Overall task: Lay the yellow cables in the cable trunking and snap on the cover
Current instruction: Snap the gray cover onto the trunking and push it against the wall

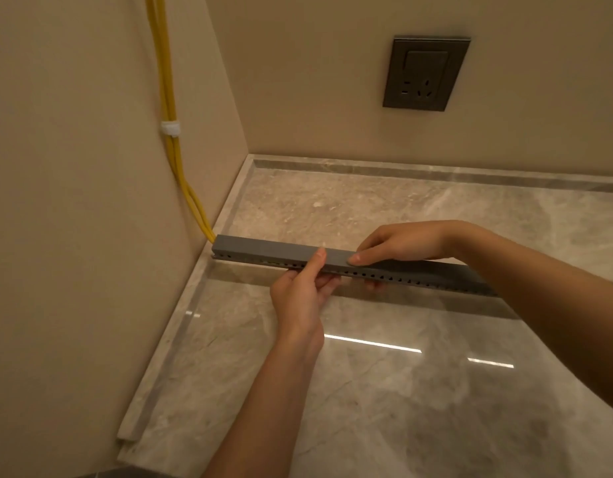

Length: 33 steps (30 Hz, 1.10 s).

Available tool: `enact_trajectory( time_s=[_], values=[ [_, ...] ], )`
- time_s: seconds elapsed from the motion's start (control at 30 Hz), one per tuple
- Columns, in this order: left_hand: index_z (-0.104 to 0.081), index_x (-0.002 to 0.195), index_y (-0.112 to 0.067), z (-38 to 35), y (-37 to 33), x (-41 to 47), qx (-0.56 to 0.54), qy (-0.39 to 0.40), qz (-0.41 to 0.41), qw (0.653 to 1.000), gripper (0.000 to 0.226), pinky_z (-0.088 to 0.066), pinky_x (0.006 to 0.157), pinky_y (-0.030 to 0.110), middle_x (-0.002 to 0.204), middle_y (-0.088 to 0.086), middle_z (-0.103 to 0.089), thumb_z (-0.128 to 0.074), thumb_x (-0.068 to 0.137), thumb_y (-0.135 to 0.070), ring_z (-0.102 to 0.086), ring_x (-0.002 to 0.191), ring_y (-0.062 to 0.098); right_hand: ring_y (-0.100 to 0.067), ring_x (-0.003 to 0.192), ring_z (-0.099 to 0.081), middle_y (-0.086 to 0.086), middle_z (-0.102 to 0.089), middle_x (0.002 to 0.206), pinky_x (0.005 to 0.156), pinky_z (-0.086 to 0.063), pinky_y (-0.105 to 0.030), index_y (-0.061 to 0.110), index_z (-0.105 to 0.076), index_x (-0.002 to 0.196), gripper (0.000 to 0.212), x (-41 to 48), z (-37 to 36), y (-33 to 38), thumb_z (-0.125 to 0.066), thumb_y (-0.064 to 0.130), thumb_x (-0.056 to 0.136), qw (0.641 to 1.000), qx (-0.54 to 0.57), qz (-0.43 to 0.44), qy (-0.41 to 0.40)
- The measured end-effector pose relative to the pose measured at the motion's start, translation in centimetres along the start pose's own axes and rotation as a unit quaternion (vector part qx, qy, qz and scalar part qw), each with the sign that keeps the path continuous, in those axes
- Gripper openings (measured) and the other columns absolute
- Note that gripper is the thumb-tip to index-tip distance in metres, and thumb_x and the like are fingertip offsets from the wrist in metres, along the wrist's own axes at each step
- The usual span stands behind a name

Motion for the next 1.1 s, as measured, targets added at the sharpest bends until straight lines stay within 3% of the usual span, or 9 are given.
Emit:
enact_trajectory(
  time_s=[0.17, 0.33, 0.47, 0.67, 0.87, 1.1],
  values=[
    [-0.065, 0.091, -0.007, -0.5, 0.8, 0.4, -0.027, -0.022, 0.013, 0.999, 0.012, -0.057, 0.071, 0.028, 0.098, 0.013, -0.068, -0.069, 0.081, -0.012, -0.065, 0.09, 0.021, -0.013, 0.088, -0.068, 0.004, -0.073, 0.096, 0.082, -0.047, -0.026, 0.023, -0.071, 0.101, 0.04, -3.0, 1.7, -4.0, -0.046, 0.052, 0.088, 0.998, 0.027, -0.051, -0.011],
    [-0.063, 0.099, -0.004, -2.8, 2.5, 0.0, -0.025, 0.008, 0.044, 0.999, 0.016, -0.057, 0.076, 0.028, 0.106, 0.017, -0.067, -0.066, 0.083, -0.008, -0.065, 0.097, 0.022, -0.015, 0.08, -0.067, 0.003, -0.073, 0.09, 0.082, -0.05, -0.028, 0.024, -0.072, 0.095, 0.039, -4.1, 3.1, -5.6, -0.051, 0.054, 0.085, 0.993, 0.03, -0.042, -0.103],
    [-0.062, 0.097, -0.006, -4.7, 4.2, -0.7, 0.007, 0.029, 0.088, 0.996, 0.016, -0.058, 0.072, 0.028, 0.104, 0.017, -0.066, -0.067, 0.083, -0.014, -0.066, 0.093, 0.024, -0.009, 0.071, -0.063, 0.005, -0.073, 0.081, 0.076, -0.047, -0.026, 0.023, -0.074, 0.088, 0.035, -3.8, 3.0, -5.4, -0.055, 0.052, 0.085, 0.992, 0.046, -0.031, -0.117],
    [-0.06, 0.095, -0.009, -5.8, 5.4, -1.1, 0.032, 0.038, 0.104, 0.993, 0.018, -0.058, 0.072, 0.032, 0.101, 0.018, -0.066, -0.067, 0.084, -0.021, -0.068, 0.09, 0.026, -0.009, 0.081, -0.065, 0.007, -0.072, 0.086, 0.081, -0.046, -0.025, 0.025, -0.074, 0.085, 0.029, -3.7, 2.7, -5.0, -0.057, 0.049, 0.085, 0.992, 0.05, -0.009, -0.115],
    [-0.057, 0.106, -0.007, -5.9, 5.1, -1.1, 0.031, 0.046, 0.095, 0.994, 0.036, -0.059, 0.063, 0.03, 0.092, 0.017, -0.069, -0.054, 0.091, -0.04, -0.071, 0.078, 0.024, -0.017, 0.083, -0.067, 0.001, -0.074, 0.087, 0.083, -0.051, -0.032, 0.021, -0.074, 0.085, 0.045, -3.1, 3.0, -4.8, -0.057, 0.062, 0.077, 0.991, 0.01, -0.015, -0.133],
    [-0.061, 0.086, -0.011, -5.3, 5.0, -1.2, 0.054, 0.031, 0.061, 0.996, 0.028, -0.058, 0.06, 0.028, 0.081, 0.013, -0.071, -0.054, 0.091, -0.038, -0.072, 0.069, 0.02, -0.012, 0.07, -0.057, -0.001, -0.067, 0.076, 0.078, -0.049, -0.036, 0.014, -0.071, 0.08, 0.048, -2.8, 2.5, -4.4, -0.057, 0.06, 0.078, 0.991, -0.012, 0.01, -0.131]
  ],
)
Point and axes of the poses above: each hand's wrist, its own x-axis towards the middle knuckle, its own z-axis out of the back of the hand, y = z × x, the point moved 9 cm from there along x, towards the middle knuckle
